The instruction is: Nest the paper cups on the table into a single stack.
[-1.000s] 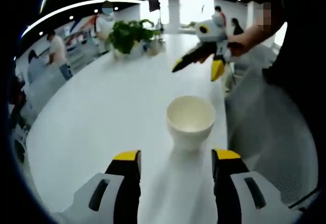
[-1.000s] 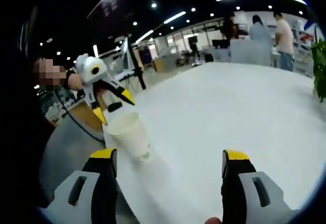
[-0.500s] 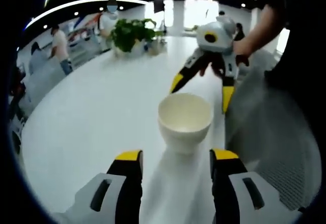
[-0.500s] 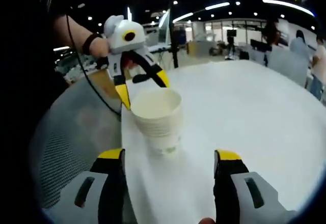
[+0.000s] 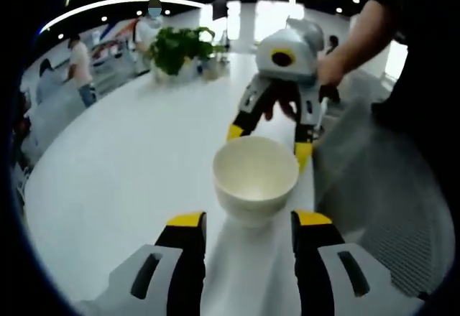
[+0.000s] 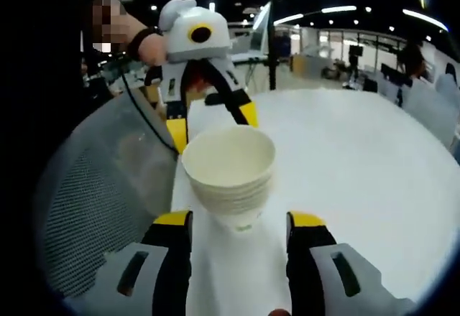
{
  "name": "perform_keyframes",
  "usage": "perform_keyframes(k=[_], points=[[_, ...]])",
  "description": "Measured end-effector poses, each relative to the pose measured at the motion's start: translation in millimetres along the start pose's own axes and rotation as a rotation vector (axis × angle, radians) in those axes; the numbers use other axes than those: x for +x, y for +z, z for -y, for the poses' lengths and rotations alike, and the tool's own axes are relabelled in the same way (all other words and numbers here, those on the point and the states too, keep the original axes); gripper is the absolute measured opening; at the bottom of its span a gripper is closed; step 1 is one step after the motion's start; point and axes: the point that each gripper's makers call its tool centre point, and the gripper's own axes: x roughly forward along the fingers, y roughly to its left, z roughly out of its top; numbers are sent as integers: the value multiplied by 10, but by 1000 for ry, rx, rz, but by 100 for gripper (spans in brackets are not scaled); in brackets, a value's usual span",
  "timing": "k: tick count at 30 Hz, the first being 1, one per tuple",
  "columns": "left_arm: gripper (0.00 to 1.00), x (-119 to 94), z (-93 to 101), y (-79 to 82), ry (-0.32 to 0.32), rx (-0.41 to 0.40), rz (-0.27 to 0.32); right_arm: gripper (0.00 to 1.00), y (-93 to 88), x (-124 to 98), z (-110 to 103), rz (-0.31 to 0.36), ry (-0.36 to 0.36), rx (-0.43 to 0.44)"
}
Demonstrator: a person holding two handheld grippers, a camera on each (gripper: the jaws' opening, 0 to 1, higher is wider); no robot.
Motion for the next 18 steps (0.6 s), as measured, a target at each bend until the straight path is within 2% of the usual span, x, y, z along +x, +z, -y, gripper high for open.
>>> perform_keyframes(k=[4, 11, 18], points=[[44, 11, -7, 14, -10, -1, 3, 39, 26, 42, -30, -2, 28, -18], [36, 29, 31, 50, -40, -2, 16, 36, 69, 87, -45, 9, 36, -30], [35, 14, 5, 83, -40, -7, 30, 35, 75, 78, -17, 10, 30, -24]])
